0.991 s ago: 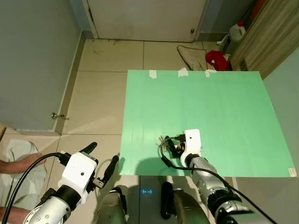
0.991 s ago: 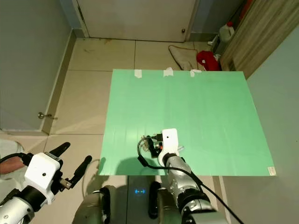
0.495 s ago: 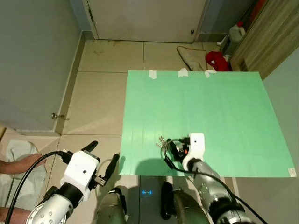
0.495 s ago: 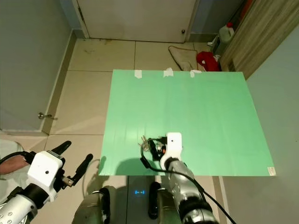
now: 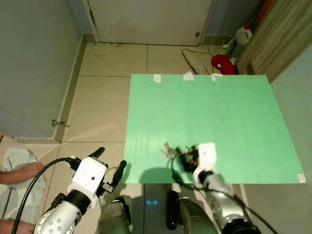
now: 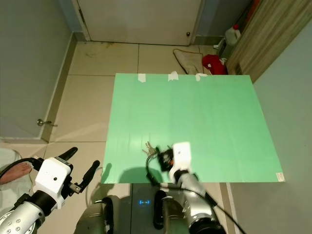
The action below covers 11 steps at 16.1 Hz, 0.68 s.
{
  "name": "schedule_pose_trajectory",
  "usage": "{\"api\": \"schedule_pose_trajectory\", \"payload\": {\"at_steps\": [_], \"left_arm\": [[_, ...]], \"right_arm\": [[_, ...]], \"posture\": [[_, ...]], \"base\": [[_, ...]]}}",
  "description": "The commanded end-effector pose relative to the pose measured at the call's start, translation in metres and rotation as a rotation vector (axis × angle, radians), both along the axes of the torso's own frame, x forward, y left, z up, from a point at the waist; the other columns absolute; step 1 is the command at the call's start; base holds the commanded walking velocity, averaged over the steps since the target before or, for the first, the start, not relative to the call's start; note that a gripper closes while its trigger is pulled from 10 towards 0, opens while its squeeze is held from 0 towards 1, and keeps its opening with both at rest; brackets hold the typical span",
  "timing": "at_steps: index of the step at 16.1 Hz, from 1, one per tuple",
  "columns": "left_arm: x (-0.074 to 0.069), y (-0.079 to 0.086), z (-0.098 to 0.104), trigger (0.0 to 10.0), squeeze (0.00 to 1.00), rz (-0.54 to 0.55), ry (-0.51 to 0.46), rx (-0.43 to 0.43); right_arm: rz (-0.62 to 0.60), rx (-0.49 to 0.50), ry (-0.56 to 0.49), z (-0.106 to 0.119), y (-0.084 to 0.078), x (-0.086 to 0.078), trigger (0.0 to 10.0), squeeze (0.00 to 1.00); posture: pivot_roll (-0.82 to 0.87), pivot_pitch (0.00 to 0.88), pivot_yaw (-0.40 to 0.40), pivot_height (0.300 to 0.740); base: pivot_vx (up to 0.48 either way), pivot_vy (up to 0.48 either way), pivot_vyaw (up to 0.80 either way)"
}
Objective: Hang keys on a hook
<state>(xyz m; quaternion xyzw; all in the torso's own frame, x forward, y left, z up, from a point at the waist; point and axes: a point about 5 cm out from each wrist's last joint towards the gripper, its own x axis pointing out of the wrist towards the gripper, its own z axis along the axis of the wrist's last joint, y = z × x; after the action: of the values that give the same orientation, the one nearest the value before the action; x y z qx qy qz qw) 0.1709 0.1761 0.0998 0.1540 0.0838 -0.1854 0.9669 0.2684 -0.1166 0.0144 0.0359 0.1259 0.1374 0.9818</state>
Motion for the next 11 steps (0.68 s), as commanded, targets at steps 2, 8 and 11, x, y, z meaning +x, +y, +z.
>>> {"api": "schedule_pose_trajectory", "payload": {"at_steps": [2,8,11], "left_arm": [[-0.002,-0.001,-0.005,10.0,0.0,0.0,0.015,0.009],[-0.003,-0.001,-0.008,10.0,0.0,0.011,0.016,0.009],[-0.001,-0.004,-0.009,10.0,0.0,0.005,0.013,0.003]], "right_arm": [[-0.011,-0.027,-0.045,0.007,-0.002,0.0,10.0,0.0],[0.091,0.075,0.017,0.015,0.017,-0.037,10.0,0.0],[0.126,0.171,0.144,0.008,0.027,-0.051,10.0,0.0]], "posture": [[0.19,0.274,-0.05,0.74],[0.18,0.282,-0.057,0.74],[0.16,0.287,-0.052,0.74]], "base": [[0.0,0.0,0.0],[0.0,0.0,0.0],[0.0,0.0,0.0]]}}
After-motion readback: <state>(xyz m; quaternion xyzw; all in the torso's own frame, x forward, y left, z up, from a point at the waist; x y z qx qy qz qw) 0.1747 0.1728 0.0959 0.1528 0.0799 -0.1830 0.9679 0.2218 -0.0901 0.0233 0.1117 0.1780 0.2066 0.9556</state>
